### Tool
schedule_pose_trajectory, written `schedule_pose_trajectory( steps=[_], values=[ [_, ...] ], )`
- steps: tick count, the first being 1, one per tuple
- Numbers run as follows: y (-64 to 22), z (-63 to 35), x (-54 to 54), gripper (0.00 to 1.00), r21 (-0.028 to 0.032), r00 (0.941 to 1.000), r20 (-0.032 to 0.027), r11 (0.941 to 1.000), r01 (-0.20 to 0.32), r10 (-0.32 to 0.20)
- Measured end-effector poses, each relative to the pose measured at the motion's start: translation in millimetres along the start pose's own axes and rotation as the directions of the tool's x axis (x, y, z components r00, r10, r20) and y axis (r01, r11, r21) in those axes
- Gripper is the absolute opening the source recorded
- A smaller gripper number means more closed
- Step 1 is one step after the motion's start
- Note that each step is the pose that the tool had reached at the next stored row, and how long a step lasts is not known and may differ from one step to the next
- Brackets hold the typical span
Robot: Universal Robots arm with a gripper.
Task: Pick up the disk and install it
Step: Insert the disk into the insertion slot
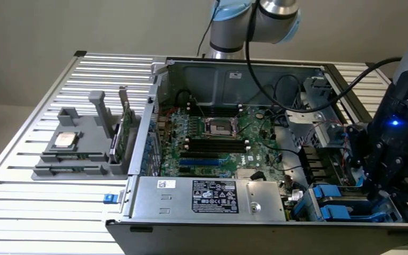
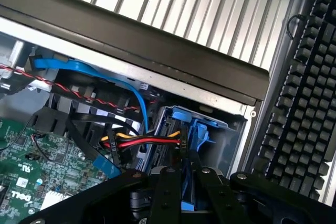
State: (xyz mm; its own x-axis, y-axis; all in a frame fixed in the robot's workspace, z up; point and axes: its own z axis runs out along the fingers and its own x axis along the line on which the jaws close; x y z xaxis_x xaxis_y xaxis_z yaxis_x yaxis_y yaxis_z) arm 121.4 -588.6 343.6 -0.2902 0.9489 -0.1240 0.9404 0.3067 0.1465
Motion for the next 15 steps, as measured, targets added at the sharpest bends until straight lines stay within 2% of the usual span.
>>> schedule_pose_trajectory(
  steps=[2, 4, 7, 9, 12, 15],
  values=[
    [-0.1, 0.7, 0.1, 0.17, 0.011, 0.9997, 0.001, 0.9997, -0.023, 0.023],
    [-0.1, 1.0, 0.1, 0.17, 0.0265, 0.999, 0.0011, 0.9986, -0.045, 0.045],
    [-0.2, 1.1, 0.1, 0.17, 0.0421, 0.9975, 0.0015, 0.9967, -0.07, 0.07],
    [-0.2, 1.1, 0.1, 0.17, 0.0552, 0.9964, 0.0009, 0.9949, -0.084, 0.084],
    [-0.2, 1.1, 0.1, 0.17, 0.0754, 0.9947, -0.0025, 0.9918, -0.103, 0.103],
    [-0.1, 1.2, 0.3, 0.17, 0.0892, 0.9931, -0.0146, 0.9894, -0.115, 0.116]
  ],
)
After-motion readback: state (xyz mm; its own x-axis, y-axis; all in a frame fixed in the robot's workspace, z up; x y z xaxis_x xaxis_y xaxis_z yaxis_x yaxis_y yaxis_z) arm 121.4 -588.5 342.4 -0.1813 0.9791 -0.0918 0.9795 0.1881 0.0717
